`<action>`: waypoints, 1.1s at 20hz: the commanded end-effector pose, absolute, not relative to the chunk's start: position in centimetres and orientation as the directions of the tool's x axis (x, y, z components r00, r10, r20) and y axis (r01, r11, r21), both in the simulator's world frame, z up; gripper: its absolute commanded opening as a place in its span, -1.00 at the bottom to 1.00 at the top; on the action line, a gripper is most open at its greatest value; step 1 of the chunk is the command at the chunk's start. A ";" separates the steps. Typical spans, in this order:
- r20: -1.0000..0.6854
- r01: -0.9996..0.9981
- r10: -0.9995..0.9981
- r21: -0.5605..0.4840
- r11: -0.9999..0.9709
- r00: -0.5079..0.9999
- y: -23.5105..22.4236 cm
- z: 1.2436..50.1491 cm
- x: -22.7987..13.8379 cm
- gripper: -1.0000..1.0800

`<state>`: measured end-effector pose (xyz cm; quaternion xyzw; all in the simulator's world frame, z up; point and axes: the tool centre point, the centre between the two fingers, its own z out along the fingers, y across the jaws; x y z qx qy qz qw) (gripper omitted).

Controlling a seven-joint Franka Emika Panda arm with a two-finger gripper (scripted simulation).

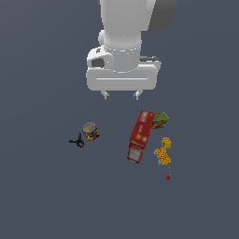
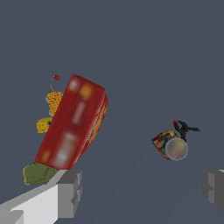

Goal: Pick up a designated object from a clutter of objects.

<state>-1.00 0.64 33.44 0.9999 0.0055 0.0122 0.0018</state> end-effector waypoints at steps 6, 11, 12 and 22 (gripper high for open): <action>0.030 0.040 0.040 0.012 -0.999 0.999 1.2 33.8 -0.8 0.92; 0.037 0.075 0.076 0.023 -0.997 0.996 2.2 34.4 -0.5 0.92; 0.037 0.075 0.076 0.023 -0.997 0.996 2.2 34.4 -0.5 0.92; 0.033 0.106 0.107 0.025 -0.994 0.994 0.9 32.8 -0.3 0.92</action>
